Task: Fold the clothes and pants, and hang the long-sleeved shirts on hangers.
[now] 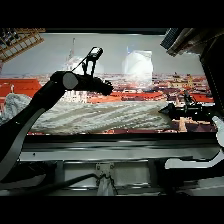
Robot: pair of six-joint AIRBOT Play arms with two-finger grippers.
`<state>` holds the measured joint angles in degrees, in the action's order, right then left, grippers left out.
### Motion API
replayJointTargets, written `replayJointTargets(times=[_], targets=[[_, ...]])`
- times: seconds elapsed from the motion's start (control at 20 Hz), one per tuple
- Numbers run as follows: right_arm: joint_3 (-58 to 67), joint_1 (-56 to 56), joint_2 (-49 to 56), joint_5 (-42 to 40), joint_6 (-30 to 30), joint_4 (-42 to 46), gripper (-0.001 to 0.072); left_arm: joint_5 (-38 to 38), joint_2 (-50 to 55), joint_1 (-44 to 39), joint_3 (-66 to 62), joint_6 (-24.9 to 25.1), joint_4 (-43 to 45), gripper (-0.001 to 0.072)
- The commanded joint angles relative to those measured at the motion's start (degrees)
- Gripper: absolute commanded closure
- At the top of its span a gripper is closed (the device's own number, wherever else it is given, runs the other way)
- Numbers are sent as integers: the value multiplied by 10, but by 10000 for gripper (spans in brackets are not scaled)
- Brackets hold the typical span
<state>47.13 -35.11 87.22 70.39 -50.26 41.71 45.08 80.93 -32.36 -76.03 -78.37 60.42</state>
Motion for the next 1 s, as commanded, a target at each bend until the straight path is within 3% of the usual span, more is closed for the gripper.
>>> replayJointTargets(times=[0.0, 0.05, 0.15, 0.2, 0.45, 0.55, 0.7, 0.95], targets=[[-3, 5, -2, 10, -5, -14, 690, -35, 21, -12, -1, 0, -24, 364], [-3, 5, -5, 12, -30, -14, 690, -45, 35, -14, -1, 0, -41, 370], [1, 5, -27, 18, -64, -11, 691, -48, 67, -20, -1, 14, -92, 670], [8, 5, -43, 19, -99, -2, 691, -49, 85, -28, -1, 43, -125, 688], [85, 5, -126, 83, -303, 99, 692, -57, 177, -80, -1, 109, -287, 689], [127, 5, -156, 124, -354, 156, 692, -70, 203, -101, -1, 118, -339, 690], [204, 5, -178, 198, -405, 241, 692, -73, 230, -120, -1, 118, -393, 690], [303, 5, -180, 322, -440, 259, 692, -100, 260, -152, -10, 134, -471, 690]])
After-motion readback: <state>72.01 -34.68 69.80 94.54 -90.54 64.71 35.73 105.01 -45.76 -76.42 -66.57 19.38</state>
